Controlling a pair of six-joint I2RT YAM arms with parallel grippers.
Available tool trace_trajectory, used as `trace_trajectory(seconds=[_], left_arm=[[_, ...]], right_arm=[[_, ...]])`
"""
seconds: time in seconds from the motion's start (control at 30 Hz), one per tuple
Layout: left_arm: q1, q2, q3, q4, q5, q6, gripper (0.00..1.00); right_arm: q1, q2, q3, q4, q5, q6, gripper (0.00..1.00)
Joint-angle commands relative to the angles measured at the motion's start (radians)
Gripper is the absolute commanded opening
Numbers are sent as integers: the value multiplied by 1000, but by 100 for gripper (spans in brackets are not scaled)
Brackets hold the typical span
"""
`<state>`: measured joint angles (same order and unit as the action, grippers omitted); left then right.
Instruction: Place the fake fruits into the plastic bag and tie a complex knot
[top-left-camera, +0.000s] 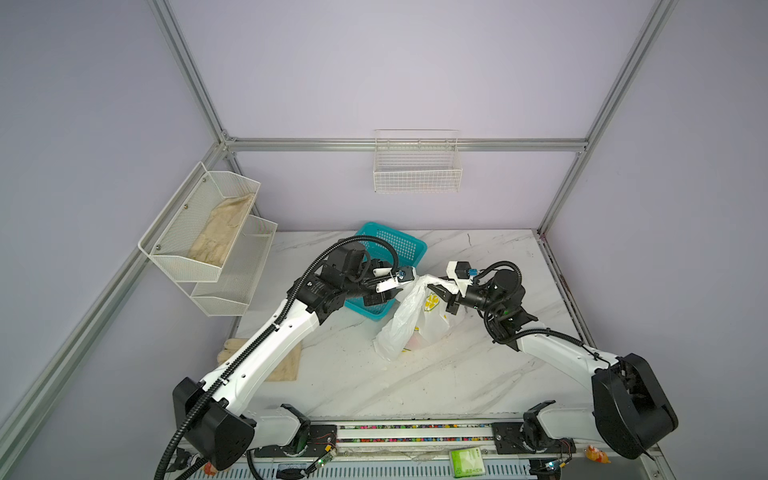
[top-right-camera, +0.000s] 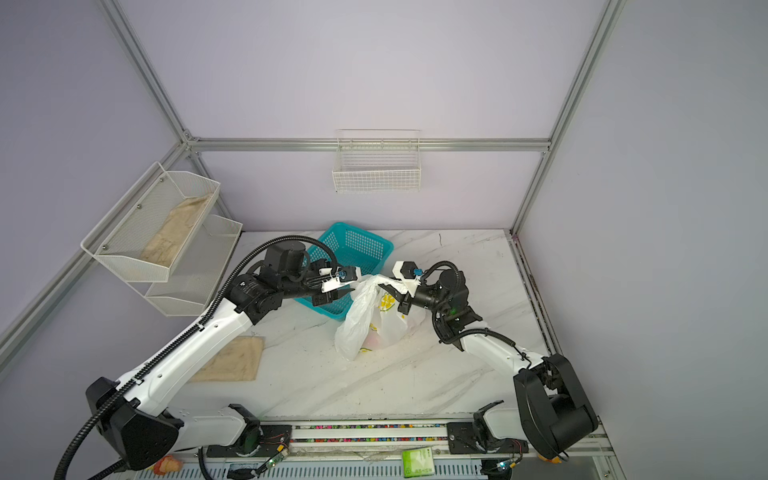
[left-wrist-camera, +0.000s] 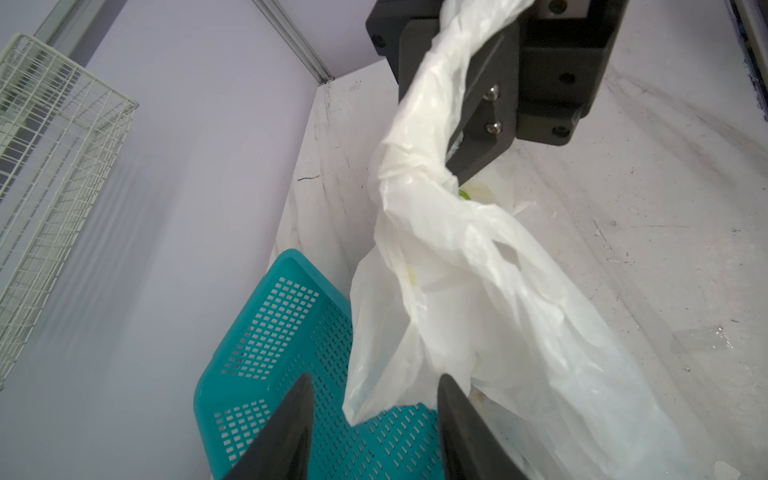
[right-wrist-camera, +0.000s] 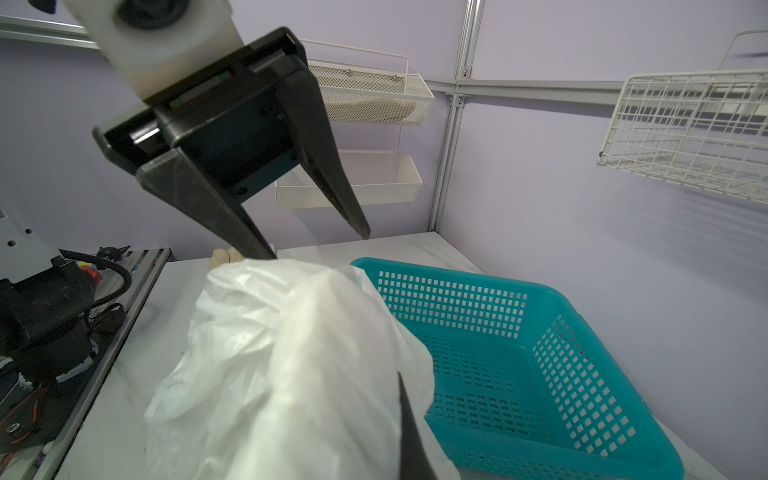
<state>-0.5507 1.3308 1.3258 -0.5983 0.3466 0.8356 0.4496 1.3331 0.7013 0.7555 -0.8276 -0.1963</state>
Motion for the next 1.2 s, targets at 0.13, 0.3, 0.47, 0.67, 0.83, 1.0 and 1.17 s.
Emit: trace_trajectory(seconds=[0.13, 0.3, 0.47, 0.67, 0.83, 1.0, 1.17], left_arm=[[2, 40, 140, -50, 48, 44, 34], [1, 39, 128, -49, 54, 15, 24], [-8, 4, 70, -6, 90, -64, 17], [-25, -36, -33, 98, 77, -141, 7], [-39, -54, -88, 159, 91, -205, 1], [-58, -83, -158, 224, 100, -262, 0], [-75, -93, -221, 309, 136, -315, 0]], right_arm=[[-3, -25, 29, -12, -11, -22, 0], [-4, -26, 21, 10, -5, -7, 0], [-3, -32, -5, 101, 31, 51, 0], [8, -8, -33, 243, 27, 152, 0], [24, 6, -39, 295, 46, 182, 0], [34, 11, -42, 329, 87, 209, 0], [42, 35, -49, 364, 114, 225, 0]])
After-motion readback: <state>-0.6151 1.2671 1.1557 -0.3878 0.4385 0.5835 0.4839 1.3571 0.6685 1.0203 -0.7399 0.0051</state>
